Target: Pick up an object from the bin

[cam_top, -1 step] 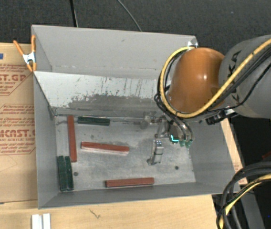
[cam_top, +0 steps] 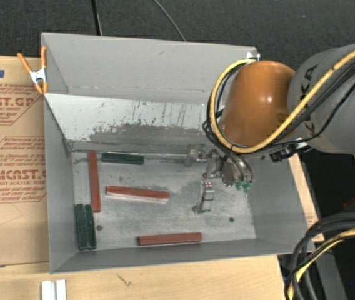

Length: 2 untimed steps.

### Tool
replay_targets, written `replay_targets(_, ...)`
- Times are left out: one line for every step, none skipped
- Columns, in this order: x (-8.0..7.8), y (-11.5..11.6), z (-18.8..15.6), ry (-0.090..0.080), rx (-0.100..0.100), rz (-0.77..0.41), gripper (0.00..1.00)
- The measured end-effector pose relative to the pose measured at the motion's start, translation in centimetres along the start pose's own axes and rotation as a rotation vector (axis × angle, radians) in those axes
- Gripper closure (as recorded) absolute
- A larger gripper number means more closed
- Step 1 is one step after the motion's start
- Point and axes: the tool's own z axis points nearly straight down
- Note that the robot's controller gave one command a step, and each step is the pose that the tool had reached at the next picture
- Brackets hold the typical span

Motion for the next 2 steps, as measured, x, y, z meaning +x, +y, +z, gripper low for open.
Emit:
replay_targets(-1.9,5.0,6.6,-0.006,-0.001,0.016,0.00)
replay_targets(-3.0,6.9,8.2,0.004,0.000,0.034,0.00)
